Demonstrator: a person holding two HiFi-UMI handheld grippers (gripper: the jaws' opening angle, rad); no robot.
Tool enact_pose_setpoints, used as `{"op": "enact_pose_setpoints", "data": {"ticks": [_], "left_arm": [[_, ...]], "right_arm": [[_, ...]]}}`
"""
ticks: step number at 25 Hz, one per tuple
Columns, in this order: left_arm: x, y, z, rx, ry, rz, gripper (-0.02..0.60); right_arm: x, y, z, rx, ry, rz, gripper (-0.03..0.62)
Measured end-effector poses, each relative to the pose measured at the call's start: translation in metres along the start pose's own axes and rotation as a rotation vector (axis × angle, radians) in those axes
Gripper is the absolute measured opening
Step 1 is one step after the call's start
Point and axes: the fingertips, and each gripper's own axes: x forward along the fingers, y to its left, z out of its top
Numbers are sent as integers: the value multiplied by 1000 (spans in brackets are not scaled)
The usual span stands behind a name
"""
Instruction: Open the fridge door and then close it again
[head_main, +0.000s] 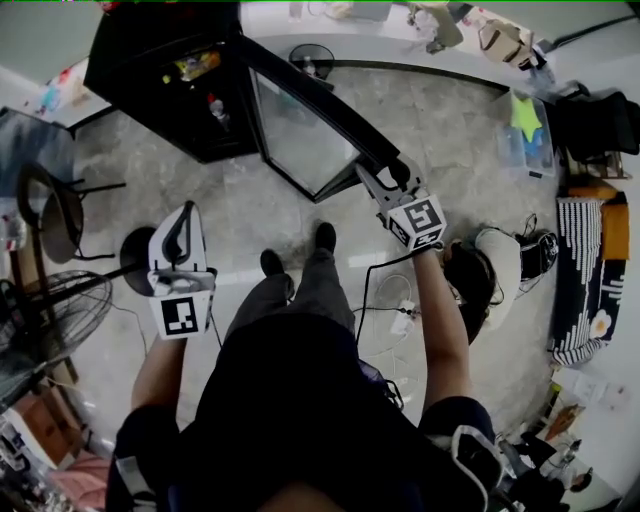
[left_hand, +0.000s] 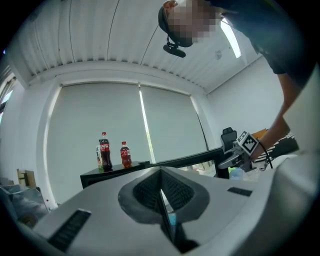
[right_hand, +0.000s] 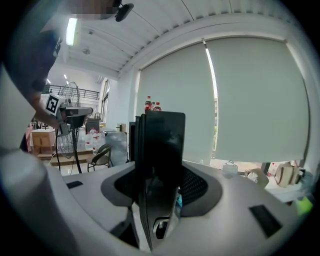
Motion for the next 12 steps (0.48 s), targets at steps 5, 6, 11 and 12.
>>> {"op": "enact_pose_setpoints", "data": {"ticks": [5,6,11,12], "left_arm": [[-17,0,-2,-12,11,11,22],[-20,-2,-2,-11,12,16,21],[-38,-6,5,-6,20,63,21],[-41,-7,6,-7,23,78,22]], "right_arm": [[-3,22,-1,7,22,-48,219],[-4,25,-2,8,26,-54,219],[-10,42,0,21,35,-88,219],[-10,44,1,23,30,-95,219]]}}
